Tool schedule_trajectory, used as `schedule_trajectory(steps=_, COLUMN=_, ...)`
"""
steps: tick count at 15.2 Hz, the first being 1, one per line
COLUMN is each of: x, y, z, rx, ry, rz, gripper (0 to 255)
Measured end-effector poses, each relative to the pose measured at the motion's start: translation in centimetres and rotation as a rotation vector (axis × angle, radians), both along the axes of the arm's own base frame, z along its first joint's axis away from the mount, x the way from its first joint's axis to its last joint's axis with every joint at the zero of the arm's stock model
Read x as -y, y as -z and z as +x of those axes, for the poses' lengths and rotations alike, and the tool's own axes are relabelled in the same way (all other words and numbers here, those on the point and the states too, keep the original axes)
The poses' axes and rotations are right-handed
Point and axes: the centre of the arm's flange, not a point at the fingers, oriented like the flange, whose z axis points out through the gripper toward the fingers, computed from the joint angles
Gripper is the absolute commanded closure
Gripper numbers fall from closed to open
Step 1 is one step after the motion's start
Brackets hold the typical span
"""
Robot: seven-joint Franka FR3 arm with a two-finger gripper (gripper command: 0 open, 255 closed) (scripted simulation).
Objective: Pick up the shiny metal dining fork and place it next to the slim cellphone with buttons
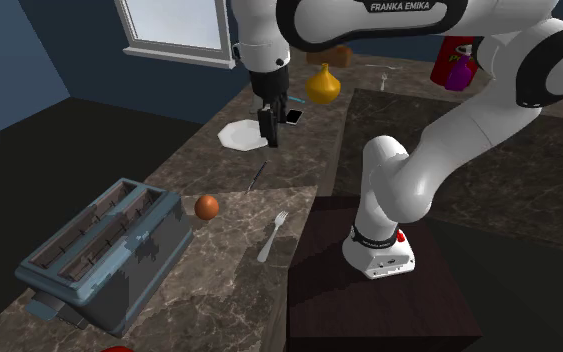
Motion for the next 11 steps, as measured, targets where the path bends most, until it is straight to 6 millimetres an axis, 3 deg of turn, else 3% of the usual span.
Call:
schedule_trajectory(steps=3, x=0.1, y=1.6, z=0.2, rx=-0.004, ry=-0.059, rz=0.009, gripper=0)
schedule_trajectory(steps=11, x=0.3, y=11.6, z=1.4, rx=-0.032, ry=-0.445, rz=0.071, gripper=0)
